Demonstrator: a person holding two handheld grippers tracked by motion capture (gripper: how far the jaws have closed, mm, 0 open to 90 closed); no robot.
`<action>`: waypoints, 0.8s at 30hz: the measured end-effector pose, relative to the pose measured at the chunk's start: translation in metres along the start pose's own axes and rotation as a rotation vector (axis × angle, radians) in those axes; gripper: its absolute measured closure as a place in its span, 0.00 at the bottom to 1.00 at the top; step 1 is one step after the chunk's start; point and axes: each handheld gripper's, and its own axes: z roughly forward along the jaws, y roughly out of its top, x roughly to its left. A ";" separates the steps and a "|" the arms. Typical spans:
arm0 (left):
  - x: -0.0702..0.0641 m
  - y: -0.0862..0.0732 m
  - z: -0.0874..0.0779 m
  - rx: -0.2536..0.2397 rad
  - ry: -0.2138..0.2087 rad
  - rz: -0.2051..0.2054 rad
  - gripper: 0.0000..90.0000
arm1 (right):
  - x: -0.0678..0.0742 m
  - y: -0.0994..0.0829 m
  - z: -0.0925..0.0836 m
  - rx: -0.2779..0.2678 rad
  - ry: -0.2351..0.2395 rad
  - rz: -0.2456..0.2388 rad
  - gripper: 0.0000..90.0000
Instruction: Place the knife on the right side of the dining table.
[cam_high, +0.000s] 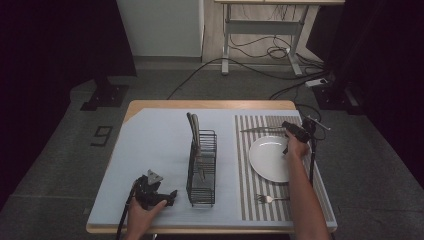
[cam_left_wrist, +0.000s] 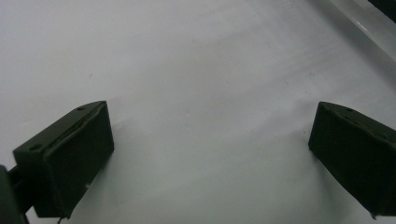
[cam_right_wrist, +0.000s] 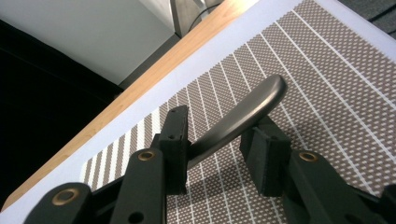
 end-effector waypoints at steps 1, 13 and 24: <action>0.000 0.000 0.000 0.000 0.000 0.000 0.00 | 0.000 0.000 0.000 0.003 -0.004 0.007 0.69; 0.000 0.000 0.000 0.000 0.000 0.000 0.00 | -0.003 0.001 0.000 0.035 -0.062 0.022 0.64; 0.000 0.000 0.000 0.000 0.000 0.000 0.00 | -0.004 0.004 -0.005 0.054 -0.066 0.045 0.56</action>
